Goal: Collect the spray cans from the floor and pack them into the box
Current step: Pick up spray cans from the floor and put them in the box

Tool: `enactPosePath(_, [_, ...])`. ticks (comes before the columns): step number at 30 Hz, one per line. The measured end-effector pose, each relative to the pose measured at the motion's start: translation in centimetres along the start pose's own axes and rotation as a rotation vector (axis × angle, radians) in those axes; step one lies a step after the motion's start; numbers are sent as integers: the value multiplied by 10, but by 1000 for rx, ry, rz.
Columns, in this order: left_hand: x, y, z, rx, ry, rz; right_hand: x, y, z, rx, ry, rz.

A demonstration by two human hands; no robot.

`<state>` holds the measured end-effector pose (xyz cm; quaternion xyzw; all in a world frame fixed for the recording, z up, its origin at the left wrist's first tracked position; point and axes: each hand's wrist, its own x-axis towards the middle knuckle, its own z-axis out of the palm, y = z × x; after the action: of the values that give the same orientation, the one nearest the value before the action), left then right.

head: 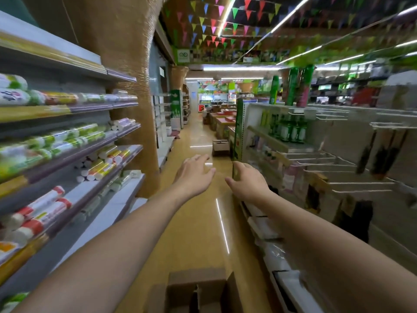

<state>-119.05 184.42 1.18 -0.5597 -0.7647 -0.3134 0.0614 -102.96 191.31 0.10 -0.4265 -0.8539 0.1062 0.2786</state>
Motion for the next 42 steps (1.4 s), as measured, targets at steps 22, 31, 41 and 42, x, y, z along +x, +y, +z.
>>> enactPosePath(22, [81,126,195,-240,-379,382,-14,177,-26,-119,161,512])
enactPosePath(31, [-27,216,281,-290,-617,486,-154,266,-34,-96,76,757])
enactPosePath(41, [-161,178,380,-202,-902,415,-276,320,50,-18,-143,985])
enactPosePath(42, [-169,168,389,-200,-931,416,-283,323,63,-3,-164,1006])
